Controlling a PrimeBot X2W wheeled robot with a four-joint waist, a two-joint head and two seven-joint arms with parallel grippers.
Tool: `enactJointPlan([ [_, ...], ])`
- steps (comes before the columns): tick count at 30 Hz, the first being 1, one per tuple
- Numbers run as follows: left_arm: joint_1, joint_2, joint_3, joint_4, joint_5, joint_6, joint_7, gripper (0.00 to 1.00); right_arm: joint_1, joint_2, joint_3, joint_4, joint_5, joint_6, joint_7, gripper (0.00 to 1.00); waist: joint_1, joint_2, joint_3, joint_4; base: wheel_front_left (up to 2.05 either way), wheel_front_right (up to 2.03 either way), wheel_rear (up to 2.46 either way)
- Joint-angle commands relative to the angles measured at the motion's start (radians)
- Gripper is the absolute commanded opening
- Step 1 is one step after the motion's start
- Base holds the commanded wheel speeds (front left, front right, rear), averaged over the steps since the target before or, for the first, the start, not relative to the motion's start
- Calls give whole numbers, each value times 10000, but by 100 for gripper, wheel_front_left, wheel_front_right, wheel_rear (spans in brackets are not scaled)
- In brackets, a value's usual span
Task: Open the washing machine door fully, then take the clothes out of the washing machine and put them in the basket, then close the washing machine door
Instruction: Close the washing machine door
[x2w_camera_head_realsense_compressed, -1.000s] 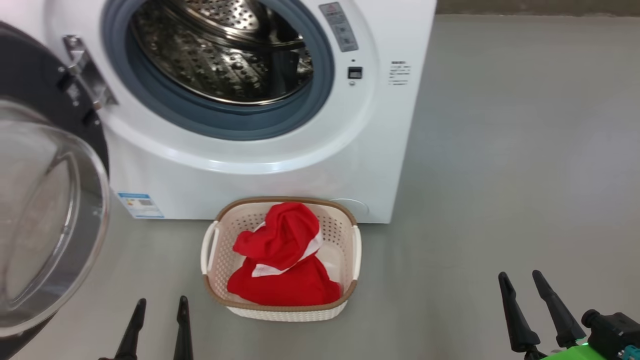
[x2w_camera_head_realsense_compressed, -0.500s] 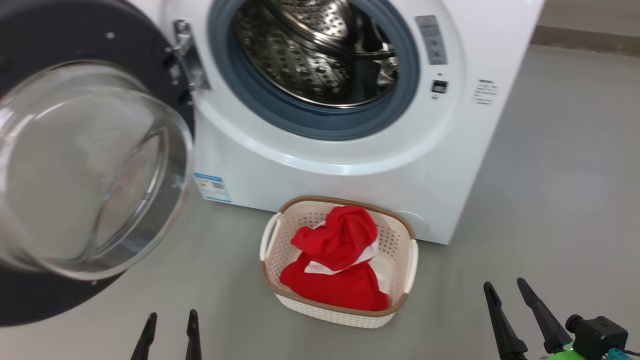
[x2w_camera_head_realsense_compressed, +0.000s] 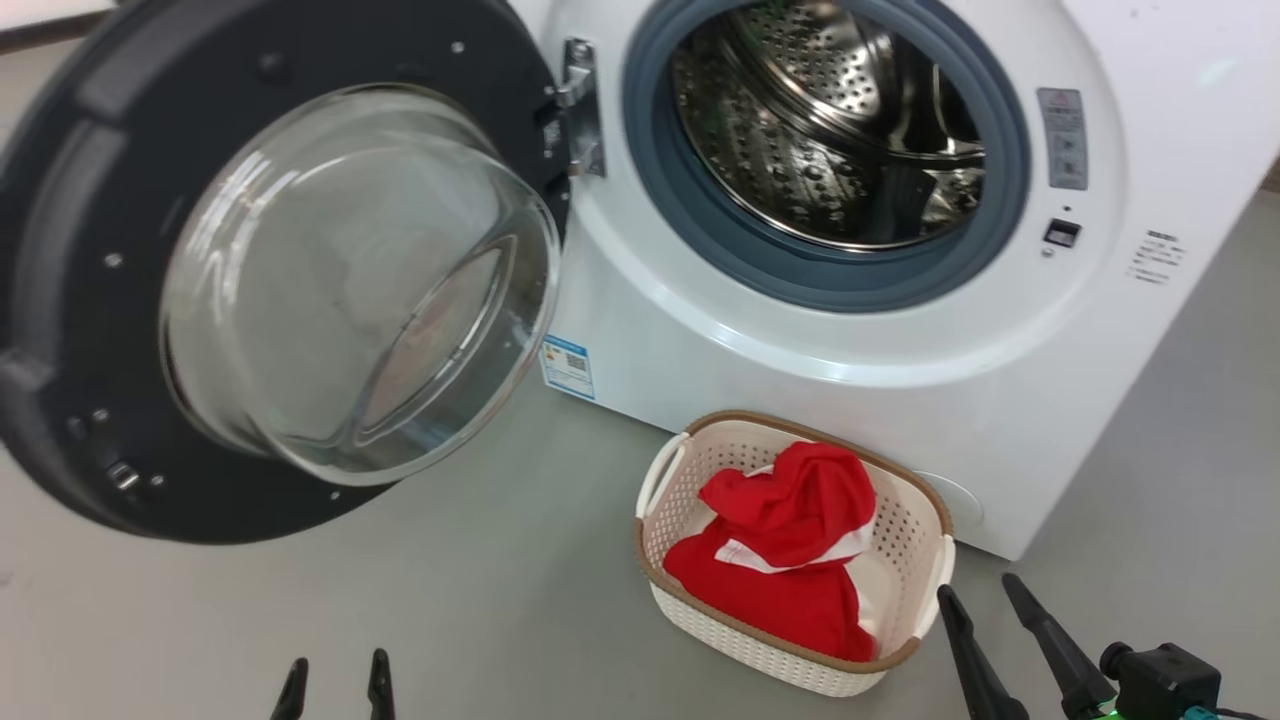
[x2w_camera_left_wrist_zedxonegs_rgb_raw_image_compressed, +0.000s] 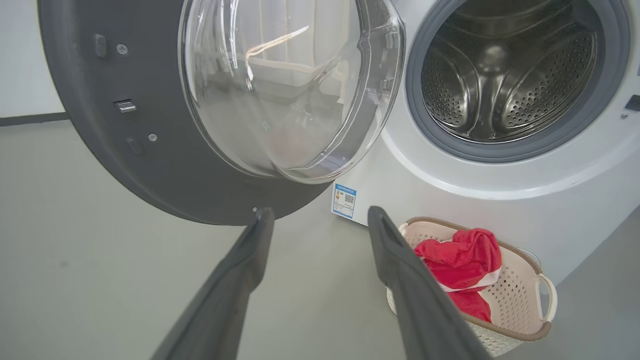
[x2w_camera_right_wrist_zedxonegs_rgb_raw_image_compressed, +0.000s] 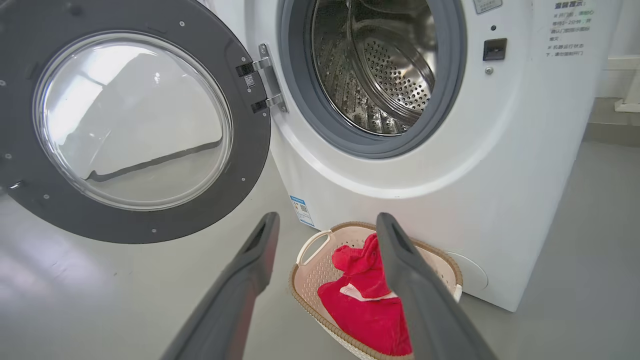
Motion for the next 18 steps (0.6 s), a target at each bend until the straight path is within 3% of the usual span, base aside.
enactJointPlan([
  [1,-110,83,320,-272,-113,169,-51,100,-230,-225,336,-182,5,65,-65,100,0,0,-63,361,0,0,0],
  [14,-84,83,305,-669,-545,507,-51,100,-651,-359,669,-40,101,65,-65,100,0,0,180,484,0,0,0],
  [15,-117,83,334,-731,-614,514,-51,58,-646,-356,671,-43,107,65,-65,100,0,0,183,480,0,0,0],
  [16,-171,83,385,-854,-694,515,-51,24,-635,-350,670,-46,112,65,-65,100,0,0,182,475,0,0,0],
  [17,-227,83,450,-1047,-797,505,-51,0,-617,-340,665,-49,115,65,-65,100,0,0,179,468,0,0,0],
  [18,-277,83,537,-1277,-932,489,-51,0,-595,-321,641,-51,122,65,-65,100,0,0,175,460,0,0,0],
])
